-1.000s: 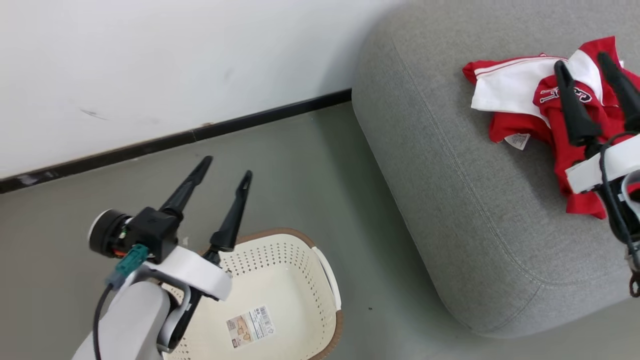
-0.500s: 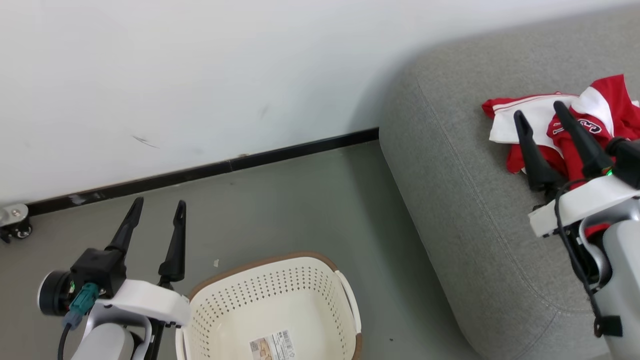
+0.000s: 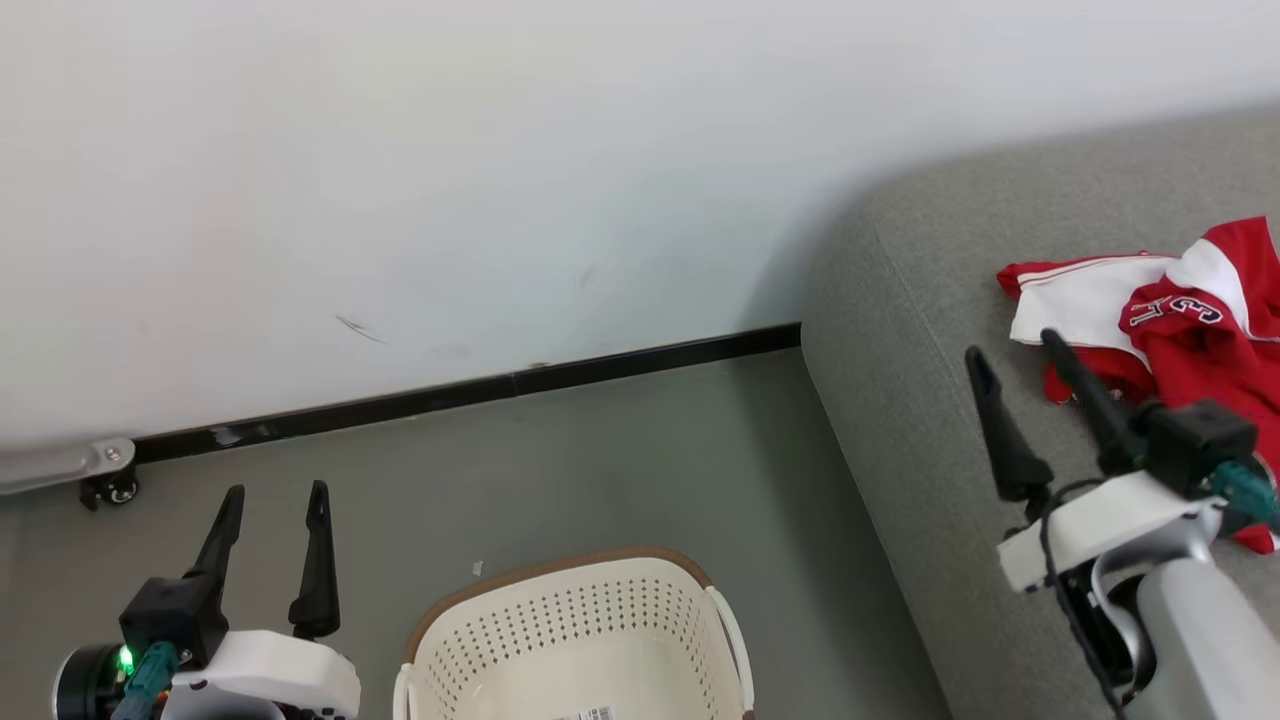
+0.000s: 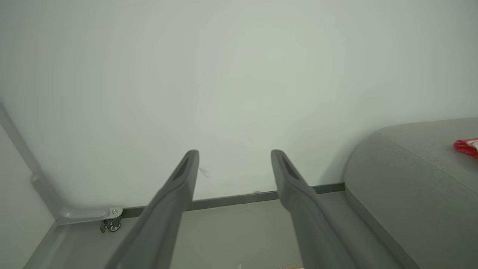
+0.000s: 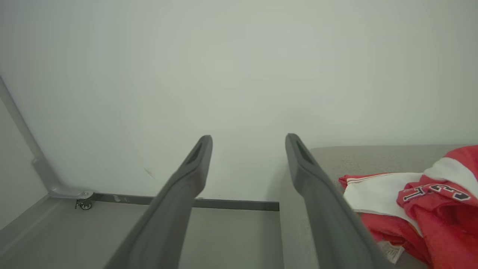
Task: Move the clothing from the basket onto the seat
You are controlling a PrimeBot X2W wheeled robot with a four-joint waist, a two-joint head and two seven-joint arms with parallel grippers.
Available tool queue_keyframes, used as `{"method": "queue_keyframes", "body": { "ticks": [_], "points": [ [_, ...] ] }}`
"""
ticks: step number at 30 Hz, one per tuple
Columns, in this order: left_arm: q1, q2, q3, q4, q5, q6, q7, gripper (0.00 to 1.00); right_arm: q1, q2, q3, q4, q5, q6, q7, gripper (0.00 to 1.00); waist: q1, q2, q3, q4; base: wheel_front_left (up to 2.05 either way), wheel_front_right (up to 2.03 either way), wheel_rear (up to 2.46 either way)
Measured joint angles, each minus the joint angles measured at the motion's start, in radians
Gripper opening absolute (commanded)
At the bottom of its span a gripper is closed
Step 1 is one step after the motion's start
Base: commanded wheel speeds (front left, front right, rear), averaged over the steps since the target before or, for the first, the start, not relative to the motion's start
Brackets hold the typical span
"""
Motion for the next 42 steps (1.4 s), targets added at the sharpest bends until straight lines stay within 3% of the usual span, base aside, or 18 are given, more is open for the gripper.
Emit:
{"method": "queue_keyframes", "body": {
  "ticks": [13, 23, 42],
  "points": [
    [0.084, -0.019, 0.040, 0.012, 0.039, 0.028, 0.000, 1.00, 0.167, 0.104, -0.033, -0.036, -0.033, 0.000, 0.000, 1.00, 0.0000, 0.0000, -0.059, 0.047, 0.00, 0.00, 0.00],
    [0.101, -0.029, 0.035, 0.008, 0.084, 0.035, 0.000, 1.00, 0.267, 0.119, -0.046, -0.047, -0.063, 0.000, 0.000, 1.00, 0.0000, 0.0000, -0.081, 0.073, 0.00, 0.00, 0.00],
    [0.101, -0.027, 0.034, 0.029, 0.127, 0.035, 0.000, 1.00, 0.288, 0.131, -0.070, -0.094, -0.073, 0.000, 0.000, 1.00, 0.0000, 0.0000, -0.080, 0.094, 0.00, 0.00, 0.00]
  ]
}}
